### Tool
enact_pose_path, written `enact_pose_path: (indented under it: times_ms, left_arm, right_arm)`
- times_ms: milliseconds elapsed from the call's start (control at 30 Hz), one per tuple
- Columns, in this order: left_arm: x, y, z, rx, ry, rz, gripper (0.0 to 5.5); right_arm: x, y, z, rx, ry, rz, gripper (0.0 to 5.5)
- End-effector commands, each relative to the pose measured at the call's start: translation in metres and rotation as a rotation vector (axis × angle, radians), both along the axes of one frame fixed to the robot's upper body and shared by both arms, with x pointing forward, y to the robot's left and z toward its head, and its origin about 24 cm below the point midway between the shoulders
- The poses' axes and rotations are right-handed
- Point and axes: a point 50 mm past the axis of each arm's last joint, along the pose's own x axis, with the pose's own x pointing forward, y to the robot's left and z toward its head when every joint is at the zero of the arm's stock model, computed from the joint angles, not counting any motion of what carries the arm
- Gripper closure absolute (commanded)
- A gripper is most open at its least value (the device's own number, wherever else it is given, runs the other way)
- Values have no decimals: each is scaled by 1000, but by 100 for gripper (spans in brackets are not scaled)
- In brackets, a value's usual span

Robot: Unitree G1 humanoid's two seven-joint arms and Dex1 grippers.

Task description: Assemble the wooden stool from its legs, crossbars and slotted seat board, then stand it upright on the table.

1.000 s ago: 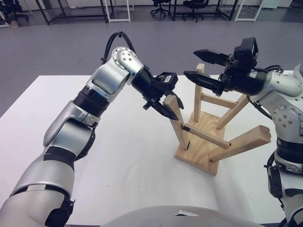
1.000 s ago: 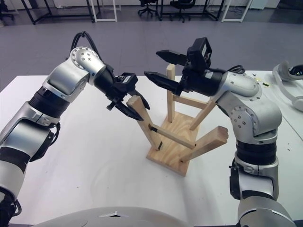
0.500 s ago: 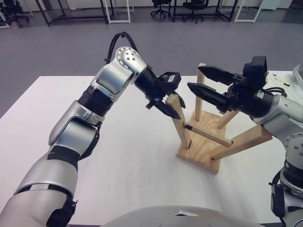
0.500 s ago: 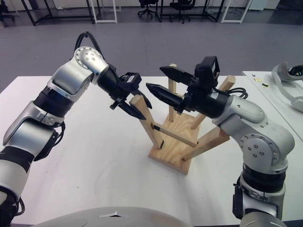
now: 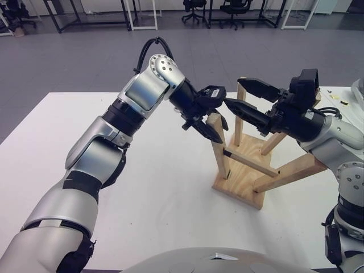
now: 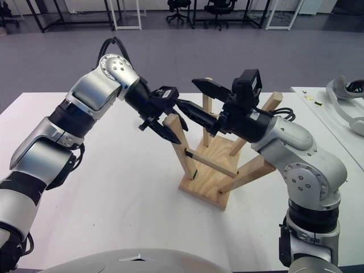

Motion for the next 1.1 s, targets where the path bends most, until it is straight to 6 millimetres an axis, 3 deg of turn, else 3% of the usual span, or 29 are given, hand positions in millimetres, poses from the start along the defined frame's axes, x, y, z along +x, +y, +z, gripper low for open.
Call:
enact_pose_path:
  times_ms: [33,400,867,1100]
  left_arm:
    - [-6,-12,-39,81,111,12,347]
    - [-24,-20,-65,126,78,90,347]
    - [-31,-12,-73,249,191,100,347]
    - [-34,-23,-85,268,174,144,347]
  right_arm:
    - [0,3,-9,17,45,-2,187]
    - [3,0,-6,39,43,-27,187]
    - [9,-3,-6,107,45,-76,187]
    - [8,-4,-6,123,47,-91,187]
